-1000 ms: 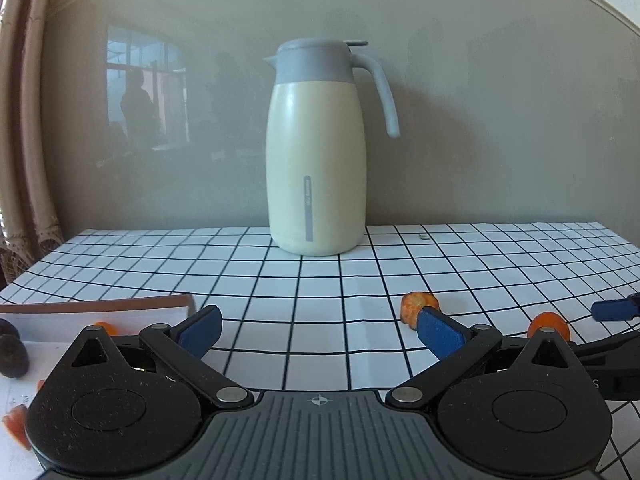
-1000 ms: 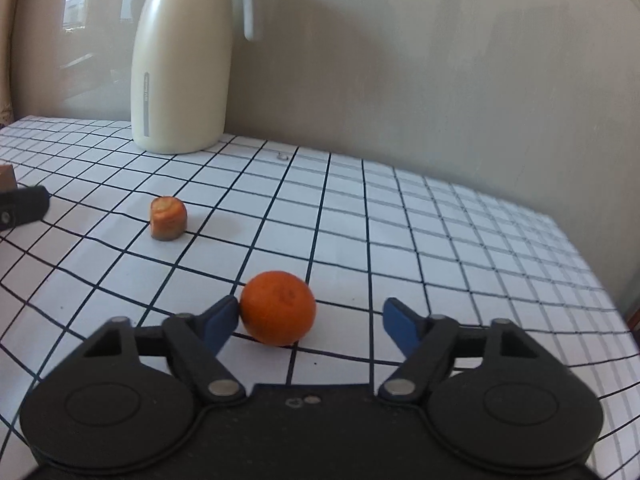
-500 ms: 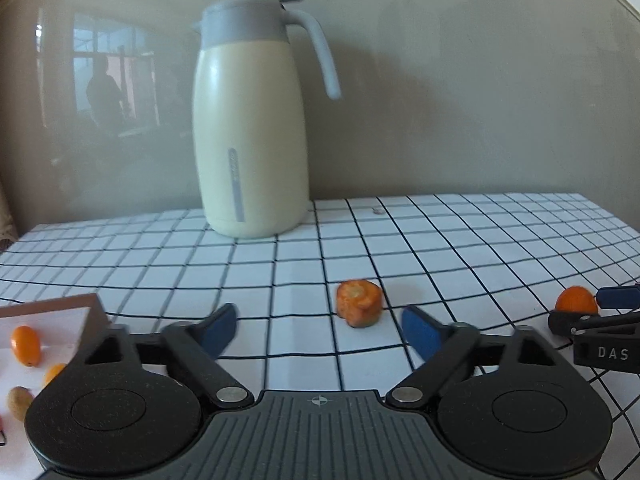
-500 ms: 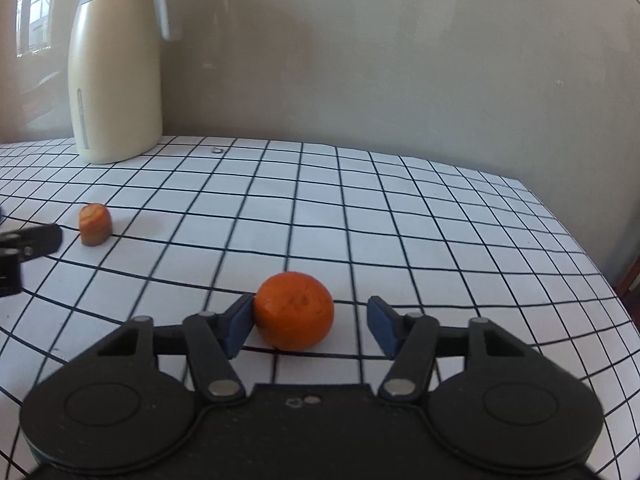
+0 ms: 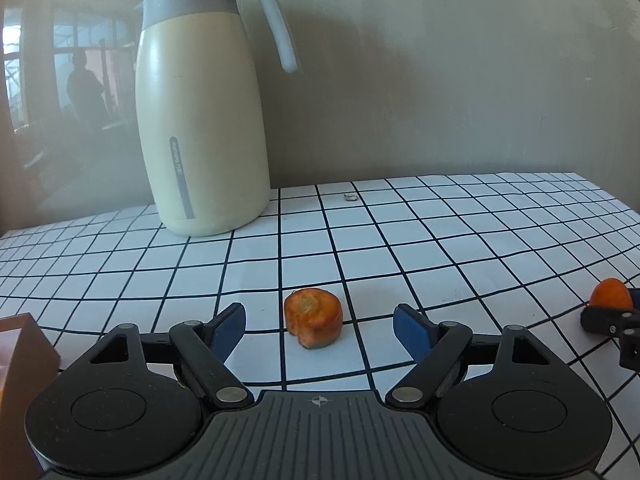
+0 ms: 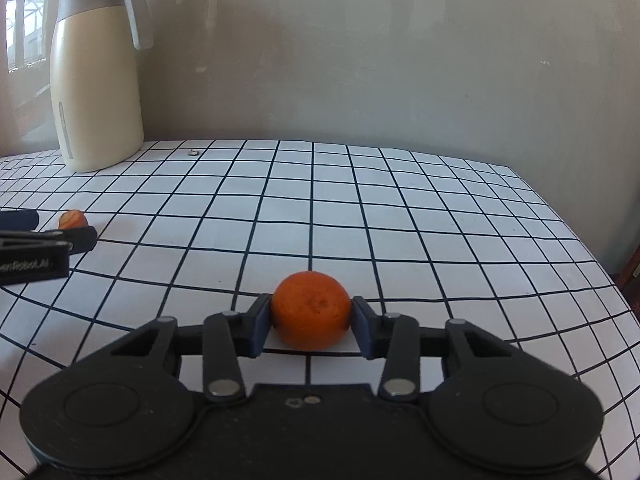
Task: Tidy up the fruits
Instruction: 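Close the left gripper on a carrot chunk while the right gripper closes on the tangerine, then carry the carrot chunk and tangerine over the tray with both grippers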
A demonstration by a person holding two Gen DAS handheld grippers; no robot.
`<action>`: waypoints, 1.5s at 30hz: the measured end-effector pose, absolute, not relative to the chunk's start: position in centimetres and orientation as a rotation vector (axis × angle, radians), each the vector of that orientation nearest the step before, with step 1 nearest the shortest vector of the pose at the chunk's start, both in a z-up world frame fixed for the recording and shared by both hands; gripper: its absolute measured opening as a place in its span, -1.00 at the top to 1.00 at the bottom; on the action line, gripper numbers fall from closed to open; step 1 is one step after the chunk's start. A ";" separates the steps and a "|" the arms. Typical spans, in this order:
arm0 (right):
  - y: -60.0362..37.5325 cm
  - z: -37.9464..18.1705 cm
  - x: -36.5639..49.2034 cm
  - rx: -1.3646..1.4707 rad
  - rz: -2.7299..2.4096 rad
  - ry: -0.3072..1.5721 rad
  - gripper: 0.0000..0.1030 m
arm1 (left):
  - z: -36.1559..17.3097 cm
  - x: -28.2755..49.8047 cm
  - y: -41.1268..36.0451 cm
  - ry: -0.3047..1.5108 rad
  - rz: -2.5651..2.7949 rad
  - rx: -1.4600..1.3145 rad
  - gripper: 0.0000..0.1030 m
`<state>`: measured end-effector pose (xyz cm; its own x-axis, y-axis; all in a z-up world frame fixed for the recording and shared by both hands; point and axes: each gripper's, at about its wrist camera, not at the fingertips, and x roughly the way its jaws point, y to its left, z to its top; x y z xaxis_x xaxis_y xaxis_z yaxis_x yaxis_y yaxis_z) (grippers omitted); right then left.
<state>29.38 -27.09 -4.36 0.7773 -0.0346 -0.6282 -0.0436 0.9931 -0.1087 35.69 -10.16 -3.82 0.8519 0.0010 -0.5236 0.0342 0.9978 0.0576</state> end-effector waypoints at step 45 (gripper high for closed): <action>-18.6 1.7 19.8 -0.152 0.192 0.544 0.36 | 1.2 16.1 -3.5 0.395 0.031 0.152 0.36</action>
<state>19.76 -18.57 1.66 0.8383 0.1407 -0.5267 -0.2209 0.9709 -0.0921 16.10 -3.51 1.23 0.9227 0.0601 -0.3808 -0.0008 0.9881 0.1539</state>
